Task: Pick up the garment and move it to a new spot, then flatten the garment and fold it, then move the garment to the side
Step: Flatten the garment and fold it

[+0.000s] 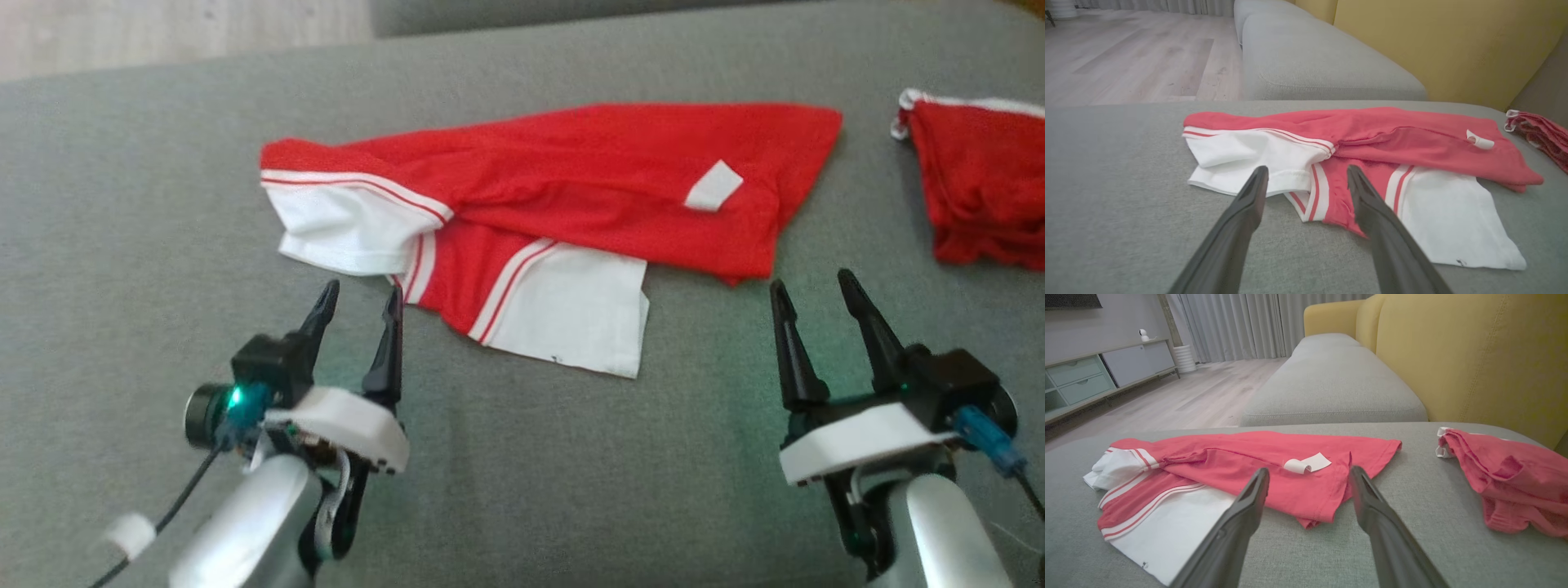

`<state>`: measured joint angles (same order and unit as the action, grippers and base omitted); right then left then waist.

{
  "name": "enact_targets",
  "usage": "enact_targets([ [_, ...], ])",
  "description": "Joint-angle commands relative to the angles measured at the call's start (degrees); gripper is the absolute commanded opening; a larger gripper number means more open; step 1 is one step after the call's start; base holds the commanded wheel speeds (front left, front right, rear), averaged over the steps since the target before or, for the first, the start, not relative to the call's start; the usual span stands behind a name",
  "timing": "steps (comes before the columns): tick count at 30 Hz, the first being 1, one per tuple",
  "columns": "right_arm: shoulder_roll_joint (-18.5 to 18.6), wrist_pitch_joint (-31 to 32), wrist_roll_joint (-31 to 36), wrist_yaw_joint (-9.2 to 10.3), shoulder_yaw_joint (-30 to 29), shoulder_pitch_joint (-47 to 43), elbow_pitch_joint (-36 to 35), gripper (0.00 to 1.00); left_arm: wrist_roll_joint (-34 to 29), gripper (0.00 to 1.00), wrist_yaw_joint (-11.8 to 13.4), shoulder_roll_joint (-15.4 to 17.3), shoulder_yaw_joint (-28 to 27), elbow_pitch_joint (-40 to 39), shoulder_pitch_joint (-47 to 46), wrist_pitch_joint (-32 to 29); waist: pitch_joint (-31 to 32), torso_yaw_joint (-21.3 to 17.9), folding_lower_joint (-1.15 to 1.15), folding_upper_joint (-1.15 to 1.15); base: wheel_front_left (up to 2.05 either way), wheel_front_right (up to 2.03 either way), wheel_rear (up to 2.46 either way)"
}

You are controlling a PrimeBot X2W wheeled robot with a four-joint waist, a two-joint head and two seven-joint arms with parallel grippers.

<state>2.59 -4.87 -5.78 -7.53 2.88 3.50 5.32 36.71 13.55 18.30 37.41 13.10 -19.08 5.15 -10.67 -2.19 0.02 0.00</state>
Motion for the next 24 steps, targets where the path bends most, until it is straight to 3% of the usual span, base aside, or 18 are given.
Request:
enact_targets([
  [1,0.29,-0.3,0.54,0.04,1.54,2.24,-2.02,1.0,-0.47,1.0,-0.29,0.51,-1.63,-0.31,-2.96,-0.01,-2.32,-1.89,-0.02,0.0,0.0,0.0,0.0],
  [7,0.29,-0.75,0.75,0.04,1.89,4.1,-1.59,1.0,-1.2,1.0,-2.23,-0.91,-1.03,8.13,-9.31,-0.31,-5.42,-4.07,-0.02,0.0,0.0,0.0,0.0],
  [17,0.29,-1.9,0.37,0.04,1.68,4.92,-0.26,1.0,-1.38,1.0,-2.24,-0.95,-2.45,19.17,-14.35,1.74,-6.71,-5.46,-0.02,0.0,0.0,0.0,0.0],
  [21,0.29,-2.19,0.24,0.04,1.52,4.98,0.13,1.0,-1.01,0.42,-2.6,-0.99,-2.96,21.43,-15.08,3.06,-6.55,-5.42,-0.02,0.0,0.0,0.0,0.0],
  [22,0.29,-2.23,0.23,0.04,1.48,4.98,0.22,1.0,-0.98,0.35,-2.77,-1.05,-2.95,21.82,-15.24,3.35,-6.48,-5.38,-0.02,0.0,0.0,0.0,0.0],
  [23,0.29,-2.31,0.21,0.04,1.41,4.96,0.37,1.0,-1.03,0.11,-3.27,-1.16,-2.88,22.29,-15.66,4.22,-6.36,-5.26,-0.02,0.0,0.0,0.0,0.0],
  [24,0.29,-2.34,0.19,0.04,1.42,4.97,0.45,1.0,-1.1,0.02,-3.52,-1.2,-2.83,22.52,-15.94,4.64,-6.29,-5.21,-0.02,0.0,0.0,0.0,0.0],
])
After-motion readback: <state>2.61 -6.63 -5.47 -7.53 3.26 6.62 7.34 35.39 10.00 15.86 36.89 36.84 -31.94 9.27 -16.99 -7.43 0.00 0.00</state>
